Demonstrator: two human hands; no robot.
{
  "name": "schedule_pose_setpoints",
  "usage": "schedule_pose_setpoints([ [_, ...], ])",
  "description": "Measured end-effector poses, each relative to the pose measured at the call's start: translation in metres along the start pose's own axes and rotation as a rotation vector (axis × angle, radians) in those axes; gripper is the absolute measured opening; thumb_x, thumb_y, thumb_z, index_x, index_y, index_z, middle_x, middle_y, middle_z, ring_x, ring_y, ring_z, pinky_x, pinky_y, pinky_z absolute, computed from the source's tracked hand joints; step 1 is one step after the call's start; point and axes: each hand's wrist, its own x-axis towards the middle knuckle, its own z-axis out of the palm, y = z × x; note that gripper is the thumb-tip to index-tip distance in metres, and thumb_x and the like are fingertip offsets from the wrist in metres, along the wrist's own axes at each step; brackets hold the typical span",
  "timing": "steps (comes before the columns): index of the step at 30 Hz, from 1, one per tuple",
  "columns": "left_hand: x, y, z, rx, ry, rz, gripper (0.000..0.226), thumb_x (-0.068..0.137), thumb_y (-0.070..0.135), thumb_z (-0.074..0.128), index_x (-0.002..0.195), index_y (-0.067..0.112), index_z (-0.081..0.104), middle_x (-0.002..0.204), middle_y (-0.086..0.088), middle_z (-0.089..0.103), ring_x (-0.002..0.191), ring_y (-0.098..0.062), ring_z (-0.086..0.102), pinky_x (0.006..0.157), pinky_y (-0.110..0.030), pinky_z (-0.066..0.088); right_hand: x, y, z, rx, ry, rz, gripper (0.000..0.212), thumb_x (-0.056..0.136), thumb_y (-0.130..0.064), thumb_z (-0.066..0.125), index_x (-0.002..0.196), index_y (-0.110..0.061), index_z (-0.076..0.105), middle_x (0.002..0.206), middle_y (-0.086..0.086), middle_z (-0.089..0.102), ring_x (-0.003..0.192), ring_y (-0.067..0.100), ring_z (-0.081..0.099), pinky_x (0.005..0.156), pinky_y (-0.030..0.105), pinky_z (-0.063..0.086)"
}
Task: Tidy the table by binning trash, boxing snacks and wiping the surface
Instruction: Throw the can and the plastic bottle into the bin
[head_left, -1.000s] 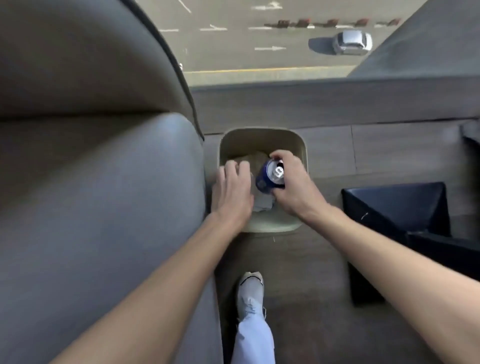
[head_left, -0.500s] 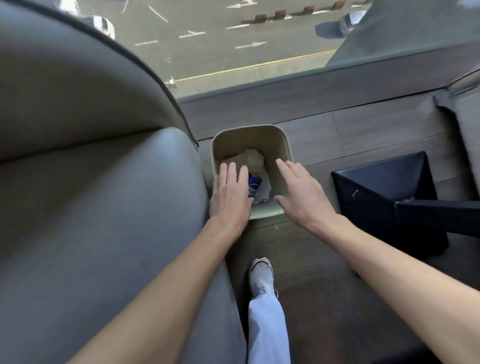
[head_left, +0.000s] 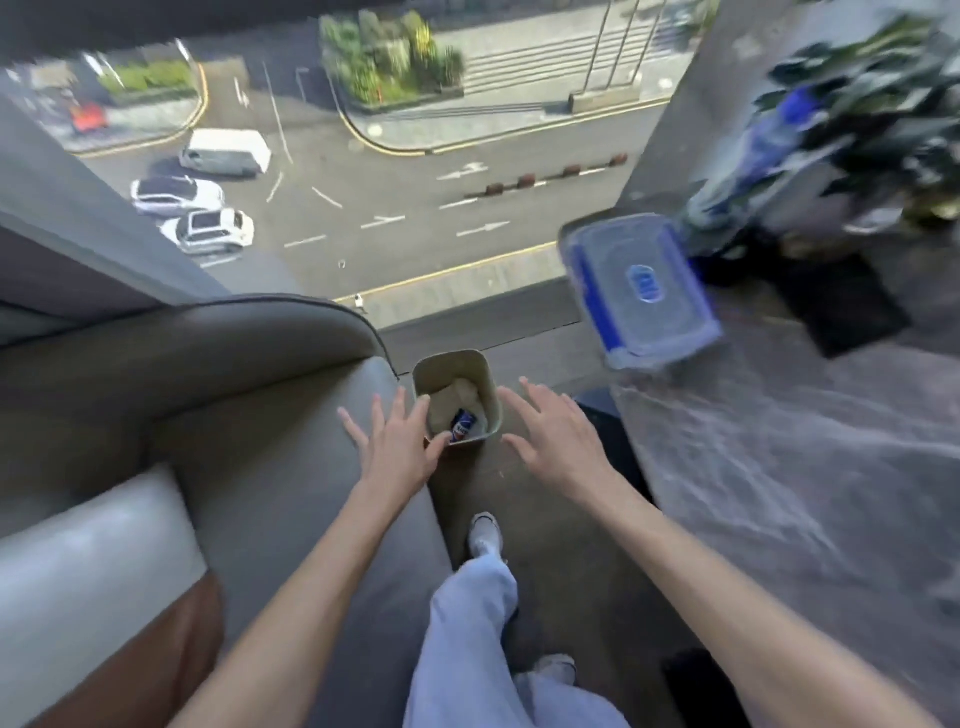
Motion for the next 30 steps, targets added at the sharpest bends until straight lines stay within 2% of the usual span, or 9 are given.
schedule_pose_setpoints([
  [3,-0.058,0.05,-0.024,-0.02,0.045,0.04,0.06,0.094,0.056,0.041,0.147,0.03,0.033,0.16,-0.008,0.021,0.149,-0.038,0.01,0.109,-0.074,-0.003,-0.083,0.015,-0.037,0.002,0.108,0.014,0.062,0.095,-0.044,0.052,0.151,-0.032,0.029,0.159,0.005,0.031,0.146,0.023,0.03,0.121,0.044,0.02],
  [7,-0.118,0.145,-0.028,0.038,0.069,0.235,0.058,0.094,0.057,0.04,0.145,0.03,0.038,0.158,-0.004,0.029,0.149,-0.03,0.016,0.113,-0.071,0.006,-0.191,0.065,-0.066,0.002,0.236,0.133,0.062,0.092,-0.048,0.053,0.149,-0.032,0.035,0.158,0.003,0.034,0.146,0.023,0.032,0.122,0.044,0.019],
  [12,-0.186,0.284,0.004,0.244,0.053,0.672,0.054,0.092,0.062,0.036,0.137,0.034,0.045,0.151,0.003,0.041,0.143,-0.023,0.031,0.112,-0.066,0.016,-0.331,0.145,-0.081,0.117,0.405,0.507,0.062,0.09,-0.054,0.053,0.148,-0.036,0.036,0.158,0.0,0.034,0.146,0.021,0.031,0.121,0.042,0.017],
  [16,-0.225,0.381,0.024,0.284,0.016,0.933,0.053,0.094,0.059,0.036,0.137,0.031,0.046,0.147,0.002,0.044,0.141,-0.022,0.033,0.112,-0.069,0.014,-0.444,0.19,-0.082,0.209,0.578,0.842,0.061,0.089,-0.054,0.056,0.145,-0.032,0.044,0.152,0.003,0.044,0.137,0.023,0.044,0.115,0.039,0.031],
  [20,-0.261,0.449,0.039,0.293,-0.044,1.128,0.052,0.096,0.056,0.037,0.139,0.029,0.047,0.148,0.003,0.045,0.144,-0.021,0.031,0.115,-0.065,0.009,-0.538,0.209,-0.065,0.288,0.721,1.087,0.058,0.089,-0.048,0.061,0.14,-0.023,0.053,0.145,0.005,0.053,0.131,0.025,0.051,0.109,0.038,0.04],
  [26,-0.295,0.505,0.054,0.324,-0.107,1.385,0.045,0.097,0.051,0.038,0.135,0.031,0.052,0.147,0.008,0.049,0.14,-0.013,0.039,0.119,-0.055,0.012,-0.602,0.199,-0.038,0.391,0.884,1.347,0.054,0.088,-0.039,0.067,0.135,-0.014,0.057,0.137,0.004,0.059,0.128,0.024,0.054,0.105,0.045,0.045],
  [30,-0.295,0.538,0.055,0.358,-0.13,1.481,0.044,0.097,0.051,0.039,0.133,0.03,0.054,0.143,0.008,0.052,0.136,-0.014,0.044,0.118,-0.055,0.013,-0.604,0.187,-0.035,0.448,0.99,1.447,0.047,0.088,-0.033,0.069,0.13,-0.011,0.061,0.133,0.006,0.062,0.125,0.024,0.058,0.106,0.032,0.043],
])
